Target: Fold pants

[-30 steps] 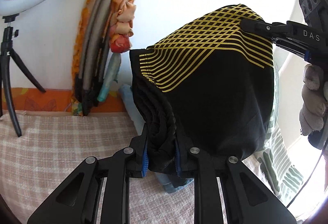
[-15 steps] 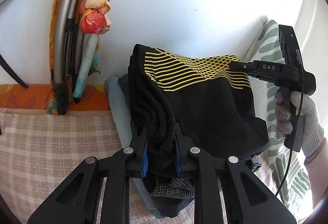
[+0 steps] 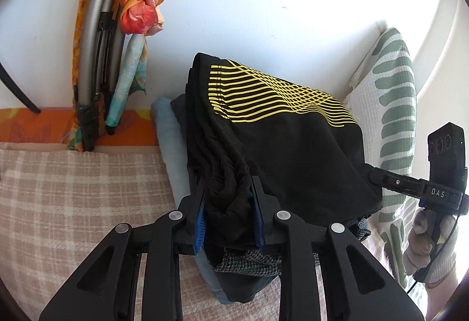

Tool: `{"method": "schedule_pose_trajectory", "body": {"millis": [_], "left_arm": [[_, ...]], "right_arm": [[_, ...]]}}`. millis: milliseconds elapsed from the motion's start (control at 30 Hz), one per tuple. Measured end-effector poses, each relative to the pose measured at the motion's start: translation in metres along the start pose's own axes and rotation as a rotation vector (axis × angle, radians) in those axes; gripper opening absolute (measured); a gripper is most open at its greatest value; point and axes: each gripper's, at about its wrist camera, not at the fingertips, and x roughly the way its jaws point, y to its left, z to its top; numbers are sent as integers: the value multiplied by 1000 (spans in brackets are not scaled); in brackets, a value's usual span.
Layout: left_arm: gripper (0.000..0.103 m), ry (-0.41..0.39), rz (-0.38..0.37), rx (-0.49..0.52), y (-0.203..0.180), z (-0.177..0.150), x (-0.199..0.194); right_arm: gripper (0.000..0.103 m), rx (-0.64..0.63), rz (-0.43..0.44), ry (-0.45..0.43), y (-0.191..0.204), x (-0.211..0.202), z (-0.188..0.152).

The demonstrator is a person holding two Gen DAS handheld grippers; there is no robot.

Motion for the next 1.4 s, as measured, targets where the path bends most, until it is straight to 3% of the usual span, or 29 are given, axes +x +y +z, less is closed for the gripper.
{"method": "schedule_pose_trajectory", "body": {"millis": [100, 267, 433, 500, 567, 600, 667, 733, 767, 967, 1100, 1367, 1400], "left_arm": [[26, 3, 9, 5, -1, -1, -5], [30, 10, 30, 17, -3, -1, -9], [38, 24, 38, 50, -9, -3, -12], [41, 41, 44, 73, -12, -6, -12], [43, 49, 54, 83, -13, -9, -12], [43, 53, 55, 81, -12, -11, -13], [46, 49, 53, 65, -8, -12, -19], [49, 49, 61, 56, -4, -11, -26], [50, 52, 69, 54, -1, -10, -30], [50, 39, 116, 48, 12, -6, -63], [50, 27, 128, 77, 13, -10, -93], [50, -4, 131, 154, 1, -31, -161], [55, -17, 138, 169, -2, -33, -170]], "right_arm": [[36, -29, -23, 26, 7, 6, -10], [13, -13, -17, 25, 7, 0, -11], [11, 35, -24, 20, 2, -17, -12], [11, 46, -65, 43, -2, -16, -17], [21, 5, -178, 57, 2, -13, -21], [27, 7, -190, 55, 1, -13, -22], [27, 39, -186, 45, -1, -16, -23], [36, 35, -241, 18, 0, -23, -23], [46, 41, -256, 2, 0, -27, -23], [47, 18, -263, -55, 13, -56, -31], [60, -29, -292, -98, 33, -79, -44], [71, -114, -367, -167, 87, -122, -84], [72, -125, -379, -174, 93, -127, -90]]}}
